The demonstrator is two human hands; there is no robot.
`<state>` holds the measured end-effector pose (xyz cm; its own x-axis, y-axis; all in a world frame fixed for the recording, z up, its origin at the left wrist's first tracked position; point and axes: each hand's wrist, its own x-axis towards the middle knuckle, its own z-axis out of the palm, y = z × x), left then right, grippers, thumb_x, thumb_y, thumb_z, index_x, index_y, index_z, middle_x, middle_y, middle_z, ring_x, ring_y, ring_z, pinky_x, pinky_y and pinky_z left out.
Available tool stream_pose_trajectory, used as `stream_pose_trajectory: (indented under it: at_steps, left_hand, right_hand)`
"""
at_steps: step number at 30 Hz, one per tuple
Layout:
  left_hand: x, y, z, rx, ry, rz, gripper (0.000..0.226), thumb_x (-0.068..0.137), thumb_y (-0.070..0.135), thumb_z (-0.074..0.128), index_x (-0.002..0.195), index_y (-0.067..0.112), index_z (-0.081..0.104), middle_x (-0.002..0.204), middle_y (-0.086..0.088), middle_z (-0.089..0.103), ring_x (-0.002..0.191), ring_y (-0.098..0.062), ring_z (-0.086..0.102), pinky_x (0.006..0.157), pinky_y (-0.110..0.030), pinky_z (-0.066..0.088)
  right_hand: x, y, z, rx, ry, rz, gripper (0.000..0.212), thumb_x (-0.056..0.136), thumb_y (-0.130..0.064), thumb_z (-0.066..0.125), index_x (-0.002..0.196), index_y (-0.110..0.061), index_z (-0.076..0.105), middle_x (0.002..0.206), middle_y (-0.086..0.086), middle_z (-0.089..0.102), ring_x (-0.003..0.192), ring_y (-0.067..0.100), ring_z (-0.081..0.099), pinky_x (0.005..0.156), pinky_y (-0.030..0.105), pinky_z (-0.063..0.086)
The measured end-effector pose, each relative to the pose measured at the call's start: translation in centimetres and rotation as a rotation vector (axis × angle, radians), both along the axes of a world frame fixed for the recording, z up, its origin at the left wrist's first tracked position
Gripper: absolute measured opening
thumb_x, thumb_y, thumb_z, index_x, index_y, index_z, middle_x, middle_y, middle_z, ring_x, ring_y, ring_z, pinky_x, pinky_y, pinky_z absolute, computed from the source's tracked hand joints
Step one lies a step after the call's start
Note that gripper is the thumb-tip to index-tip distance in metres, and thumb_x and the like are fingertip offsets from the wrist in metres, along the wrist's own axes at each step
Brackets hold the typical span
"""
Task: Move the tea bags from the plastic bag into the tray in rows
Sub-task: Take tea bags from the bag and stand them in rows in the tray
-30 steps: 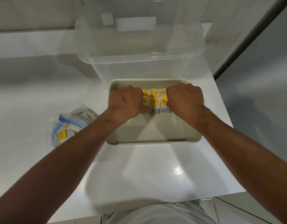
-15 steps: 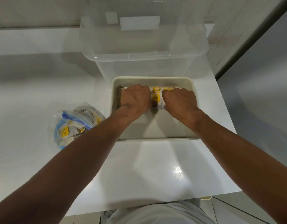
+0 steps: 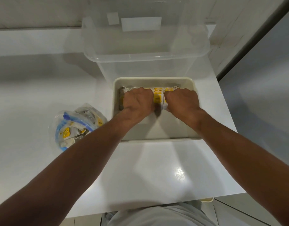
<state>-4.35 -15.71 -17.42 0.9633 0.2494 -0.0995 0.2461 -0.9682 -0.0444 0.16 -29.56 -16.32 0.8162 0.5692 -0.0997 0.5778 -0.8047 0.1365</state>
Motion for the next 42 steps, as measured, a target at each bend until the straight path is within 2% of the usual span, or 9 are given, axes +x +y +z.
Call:
stream_pose_trajectory:
  at_steps: [5, 10, 13, 16, 20, 26, 36, 39, 42]
  left_hand:
    - [-0.7, 0.7, 1.3, -0.132, -0.01, -0.021, 0.053, 0.08, 0.069, 0.063, 0.108, 0.024, 0.069, 0.107, -0.003, 0.071, 0.103, -0.027, 0.067, 0.083, -0.034, 0.045]
    - [-2.2, 3.5, 3.8, -0.62, 0.053, -0.089, 0.023, 0.079, 0.044, 0.077, 0.095, 0.033, 0.065, 0.092, 0.011, 0.071, 0.09, -0.016, 0.067, 0.086, -0.036, 0.054]
    - [-3.7, 5.0, 4.9, -0.95, 0.052, -0.071, 0.036, 0.073, 0.031, 0.087, 0.102, 0.028, 0.066, 0.097, 0.005, 0.07, 0.085, -0.014, 0.071, 0.084, -0.032, 0.055]
    - [-5.2, 6.4, 6.3, -1.104, 0.028, -0.07, 0.045, 0.071, 0.025, 0.09, 0.11, 0.027, 0.067, 0.101, 0.001, 0.07, 0.086, -0.015, 0.072, 0.087, -0.036, 0.056]
    - [-7.2, 8.9, 7.7, -1.154, -0.04, -0.066, 0.041, 0.071, 0.03, 0.089, 0.106, 0.034, 0.069, 0.097, 0.006, 0.073, 0.086, -0.016, 0.072, 0.091, -0.046, 0.056]
    - [-10.7, 12.6, 8.4, -1.194, -0.054, -0.089, 0.046, 0.064, 0.048, 0.085, 0.105, 0.036, 0.069, 0.099, 0.005, 0.074, 0.092, -0.021, 0.072, 0.093, -0.052, 0.053]
    - [-15.7, 18.5, 6.9, -1.223, -0.077, -0.061, 0.027, 0.078, 0.029, 0.079, 0.103, 0.034, 0.069, 0.096, 0.004, 0.074, 0.089, -0.022, 0.071, 0.086, -0.054, 0.055]
    - [-16.9, 20.0, 6.7, -1.207, -0.097, -0.086, 0.022, 0.081, 0.023, 0.076, 0.1, 0.033, 0.07, 0.094, 0.005, 0.074, 0.089, -0.023, 0.07, 0.086, -0.05, 0.056]
    - [-18.0, 21.5, 5.7, -1.021, 0.0, -0.132, 0.016, 0.081, 0.027, 0.079, 0.093, 0.035, 0.07, 0.087, 0.015, 0.072, 0.084, -0.008, 0.069, 0.082, -0.041, 0.056]
  right_hand:
    - [-0.8, -0.2, 1.7, 0.155, 0.105, -0.087, 0.024, 0.086, -0.048, 0.066, 0.102, -0.03, 0.066, 0.101, -0.002, 0.066, 0.092, 0.025, 0.064, 0.069, 0.028, 0.039]
    - [-1.6, -1.0, 2.8, 0.349, 0.35, -0.064, 0.032, 0.081, -0.059, 0.067, 0.102, -0.035, 0.063, 0.104, -0.014, 0.065, 0.094, 0.014, 0.061, 0.077, 0.032, 0.049]
    - [-2.3, -1.1, 2.8, 0.534, 0.516, -0.061, 0.029, 0.079, -0.05, 0.075, 0.101, -0.035, 0.062, 0.107, -0.013, 0.065, 0.08, 0.001, 0.06, 0.081, 0.031, 0.051]
    - [-3.3, -0.8, 3.1, 0.675, 0.623, -0.101, 0.033, 0.078, -0.044, 0.079, 0.104, -0.031, 0.064, 0.106, -0.011, 0.065, 0.076, -0.006, 0.06, 0.082, 0.027, 0.051]
    - [-5.3, 0.5, 4.8, 0.784, 0.648, -0.148, 0.027, 0.079, -0.041, 0.079, 0.101, -0.034, 0.066, 0.097, -0.019, 0.066, 0.073, 0.001, 0.064, 0.074, 0.018, 0.049]
    - [-8.9, 4.2, 6.7, 0.855, 0.676, -0.124, 0.024, 0.08, -0.041, 0.078, 0.1, -0.035, 0.067, 0.096, -0.017, 0.068, 0.077, 0.005, 0.065, 0.079, 0.023, 0.051]
    - [-15.7, 12.1, 6.5, 0.841, 0.669, -0.137, 0.017, 0.083, -0.038, 0.074, 0.097, -0.032, 0.067, 0.086, -0.02, 0.067, 0.074, -0.004, 0.062, 0.065, 0.015, 0.048]
    - [-17.7, 13.9, 5.2, 0.762, 0.651, -0.16, 0.014, 0.083, -0.038, 0.073, 0.095, -0.033, 0.068, 0.085, -0.02, 0.07, 0.071, 0.001, 0.064, 0.071, 0.025, 0.052]
    - [-19.3, 15.2, 3.6, 0.546, 0.474, -0.124, 0.018, 0.087, -0.043, 0.066, 0.103, -0.036, 0.067, 0.097, -0.016, 0.07, 0.082, 0.006, 0.066, 0.078, 0.029, 0.052]
